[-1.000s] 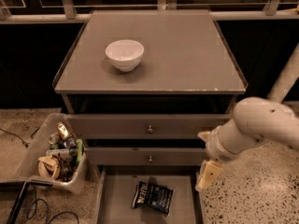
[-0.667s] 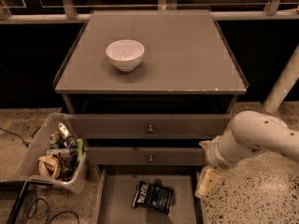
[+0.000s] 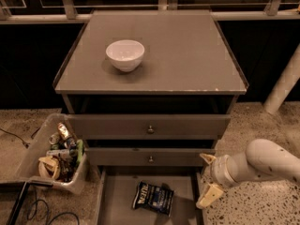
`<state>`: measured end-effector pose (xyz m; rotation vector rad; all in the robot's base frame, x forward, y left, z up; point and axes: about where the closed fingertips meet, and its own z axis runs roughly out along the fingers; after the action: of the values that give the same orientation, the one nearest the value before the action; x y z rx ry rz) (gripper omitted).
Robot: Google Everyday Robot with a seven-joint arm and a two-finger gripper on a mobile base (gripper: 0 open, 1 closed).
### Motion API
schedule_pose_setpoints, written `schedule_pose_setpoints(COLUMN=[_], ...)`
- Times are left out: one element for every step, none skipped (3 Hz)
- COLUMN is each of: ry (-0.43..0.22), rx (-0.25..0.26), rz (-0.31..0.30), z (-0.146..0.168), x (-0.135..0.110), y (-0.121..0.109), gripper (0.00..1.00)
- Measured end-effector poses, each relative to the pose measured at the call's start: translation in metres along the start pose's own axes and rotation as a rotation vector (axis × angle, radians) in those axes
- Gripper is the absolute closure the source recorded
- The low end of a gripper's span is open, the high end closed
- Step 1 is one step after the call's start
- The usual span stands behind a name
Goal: Pick blue chip bag from bottom drawer and place on counter
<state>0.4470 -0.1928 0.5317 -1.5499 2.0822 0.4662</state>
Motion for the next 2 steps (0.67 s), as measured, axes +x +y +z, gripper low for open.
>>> schedule_pose_setpoints(ry=[-0.093, -0.094], rx=[-0.015, -0.015], rz=[-0.016, -0.016], z=[0.0315, 0.0316], x=[0.0364, 0.0364], y=[0.007, 0.0071], gripper=[0.0, 0.0])
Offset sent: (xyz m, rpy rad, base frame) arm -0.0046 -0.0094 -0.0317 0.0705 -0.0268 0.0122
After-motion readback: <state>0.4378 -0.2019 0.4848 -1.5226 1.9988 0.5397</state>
